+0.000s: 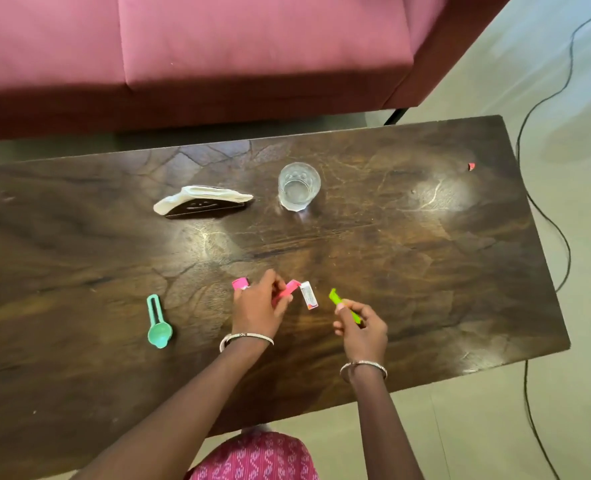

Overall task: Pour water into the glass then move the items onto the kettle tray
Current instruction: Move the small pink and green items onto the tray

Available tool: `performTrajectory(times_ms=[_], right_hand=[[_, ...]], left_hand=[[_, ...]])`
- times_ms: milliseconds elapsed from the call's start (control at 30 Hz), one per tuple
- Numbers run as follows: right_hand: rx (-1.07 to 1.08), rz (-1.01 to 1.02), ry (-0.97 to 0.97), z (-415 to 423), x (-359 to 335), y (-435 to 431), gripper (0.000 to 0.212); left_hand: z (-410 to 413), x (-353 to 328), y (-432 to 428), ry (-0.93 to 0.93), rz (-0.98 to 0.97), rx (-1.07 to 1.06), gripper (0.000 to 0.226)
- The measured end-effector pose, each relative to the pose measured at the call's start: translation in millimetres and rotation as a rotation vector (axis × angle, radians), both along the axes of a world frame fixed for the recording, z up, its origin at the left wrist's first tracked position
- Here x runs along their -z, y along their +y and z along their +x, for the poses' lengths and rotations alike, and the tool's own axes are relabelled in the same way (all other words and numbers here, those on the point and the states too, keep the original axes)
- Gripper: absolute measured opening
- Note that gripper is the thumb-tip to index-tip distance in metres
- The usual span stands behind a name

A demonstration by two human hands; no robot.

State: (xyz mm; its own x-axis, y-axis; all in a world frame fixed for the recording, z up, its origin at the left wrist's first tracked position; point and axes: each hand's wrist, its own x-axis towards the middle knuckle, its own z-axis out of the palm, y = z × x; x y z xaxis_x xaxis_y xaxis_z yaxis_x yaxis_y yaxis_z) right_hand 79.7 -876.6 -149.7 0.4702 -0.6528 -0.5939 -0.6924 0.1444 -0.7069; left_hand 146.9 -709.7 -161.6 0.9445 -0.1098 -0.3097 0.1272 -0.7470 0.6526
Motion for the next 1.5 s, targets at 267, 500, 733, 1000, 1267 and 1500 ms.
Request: performTrajectory(times_ms=[267,500,733,1000,1267,1500], right_hand=[[-0.380,0.247,-0.174,3.5,-90.8,57.3,0.018],[-0.701,0.300,-0.196,20.0,-150.5,106.0,0.018],[-0.975,0.239,-0.187,28.1,-187.3,174.4,0.009],[-1.093,0.166,-0.256,30.2,-209.9,271.1,0.033],[-1.145,0.151,-0.318,33.8,-213.4,355.1,0.024],[-1.129,0.227,-0.329,40.3,-207.3,421.4,0.034]], left_hand=[[-8.6,-66.2,54.9,0.344,-0.659,-0.548,0.015],[-21.6,-132.4,109.5,0.330,-0.815,-0.574,0.016],[-47.5,-186.9,179.6,0.198,-0.834,-0.617,0.021],[-70.5,-215.0,258.6,0.210,-0.976,-0.780,0.026],[-73.5,-224.6,347.6,0.404,-1.098,-0.812,0.030],[-68.7,-210.9,425.3,0.606,-1.174,-0.746,0.032]])
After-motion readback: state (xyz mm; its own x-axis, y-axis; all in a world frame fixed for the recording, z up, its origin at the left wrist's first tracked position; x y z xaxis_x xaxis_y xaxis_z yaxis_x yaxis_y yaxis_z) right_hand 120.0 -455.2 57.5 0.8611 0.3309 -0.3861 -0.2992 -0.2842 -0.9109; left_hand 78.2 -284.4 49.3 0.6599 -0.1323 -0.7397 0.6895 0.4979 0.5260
